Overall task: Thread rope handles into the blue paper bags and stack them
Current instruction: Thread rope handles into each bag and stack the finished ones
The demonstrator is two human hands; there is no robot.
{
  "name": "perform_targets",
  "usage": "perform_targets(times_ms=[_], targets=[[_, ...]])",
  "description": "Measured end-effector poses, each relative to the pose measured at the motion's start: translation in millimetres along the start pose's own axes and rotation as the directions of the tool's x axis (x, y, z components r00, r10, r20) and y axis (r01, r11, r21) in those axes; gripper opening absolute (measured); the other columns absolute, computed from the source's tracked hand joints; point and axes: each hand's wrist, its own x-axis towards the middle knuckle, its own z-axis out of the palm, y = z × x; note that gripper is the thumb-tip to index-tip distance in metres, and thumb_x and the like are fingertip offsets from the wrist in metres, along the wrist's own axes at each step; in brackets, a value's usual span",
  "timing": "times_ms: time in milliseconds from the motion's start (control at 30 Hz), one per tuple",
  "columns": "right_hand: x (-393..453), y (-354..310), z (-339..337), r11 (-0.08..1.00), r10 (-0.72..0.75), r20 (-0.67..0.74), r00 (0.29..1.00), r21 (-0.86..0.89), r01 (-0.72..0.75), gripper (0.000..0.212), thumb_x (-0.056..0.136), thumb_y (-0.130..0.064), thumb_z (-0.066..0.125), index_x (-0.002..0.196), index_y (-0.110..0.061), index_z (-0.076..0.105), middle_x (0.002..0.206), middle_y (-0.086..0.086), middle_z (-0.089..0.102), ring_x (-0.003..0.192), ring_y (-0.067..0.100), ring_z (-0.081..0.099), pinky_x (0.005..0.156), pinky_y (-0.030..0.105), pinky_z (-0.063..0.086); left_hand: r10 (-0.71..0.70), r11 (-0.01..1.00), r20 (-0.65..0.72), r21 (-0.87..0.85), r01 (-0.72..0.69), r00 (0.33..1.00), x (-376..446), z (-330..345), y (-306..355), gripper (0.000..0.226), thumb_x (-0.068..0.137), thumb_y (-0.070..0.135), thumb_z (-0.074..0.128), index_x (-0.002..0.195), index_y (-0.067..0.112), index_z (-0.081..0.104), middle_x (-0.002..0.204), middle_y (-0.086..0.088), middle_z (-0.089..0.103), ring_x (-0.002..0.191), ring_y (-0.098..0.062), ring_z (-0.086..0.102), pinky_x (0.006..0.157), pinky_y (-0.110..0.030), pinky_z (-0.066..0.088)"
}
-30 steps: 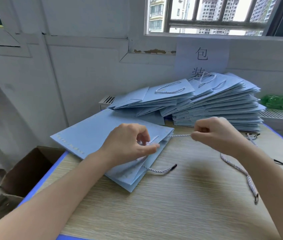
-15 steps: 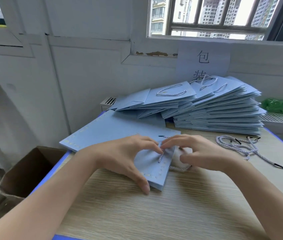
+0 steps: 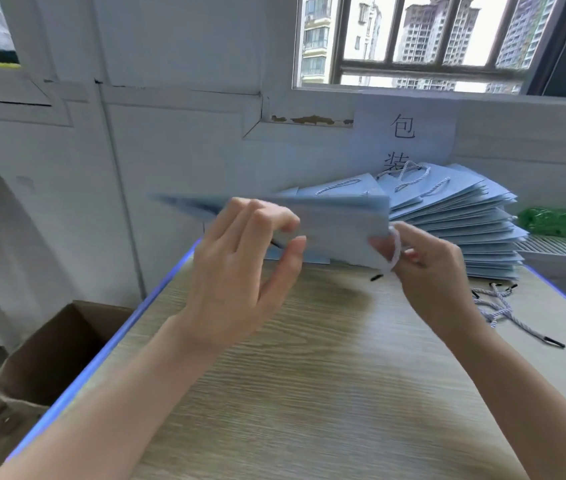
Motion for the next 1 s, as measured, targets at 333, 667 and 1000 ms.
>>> perform_targets(times_ms=[333,667,1000], targets=[[-1.1,-12.6,-0.2,0.817,0.414,0.400,0.818,0.232,-0.527,0.026,0.092,-0.021,0.056,0.081,-0.001,0.068,0.073,0.011,0.068,0.062,0.021,0.060,0.057,0.031,0.051,-0.202,0.978,0.415,0.030,0.208,0.887,-9.1,11.6,-11.8,0.028,0.085,0.032,0.051,0.098,0.010,0.062,0.102,-0.003,0.057,0.098,-0.020,0.052,0.089,-0.029,0.038],[-5.9,-1.1,2.5,0.863,0.458,0.456,0.763,-0.434,-0.258,0.038,0.092,-0.030,0.052,0.060,-0.012,0.063,0.051,-0.002,0.062,0.038,0.000,0.048,0.047,0.017,0.041,-0.301,0.943,0.881,0.219,0.250,0.365,-28.4,16.4,-17.2,0.042,0.093,0.054,0.043,0.124,0.027,0.048,0.120,0.010,0.041,0.117,-0.006,0.031,0.102,-0.026,0.030],[3.9,47.5,-30.2,0.524,0.620,0.097,0.778,-0.790,-0.319,0.019,0.088,-0.038,0.054,0.090,-0.019,0.056,0.095,0.002,0.058,0.094,0.026,0.056,0.073,0.033,0.043,-0.296,0.939,0.888,0.203,0.278,0.353,-27.0,15.2,-15.4,0.042,0.092,0.056,0.044,0.124,0.030,0.048,0.121,0.011,0.041,0.114,-0.006,0.032,0.101,-0.026,0.031]])
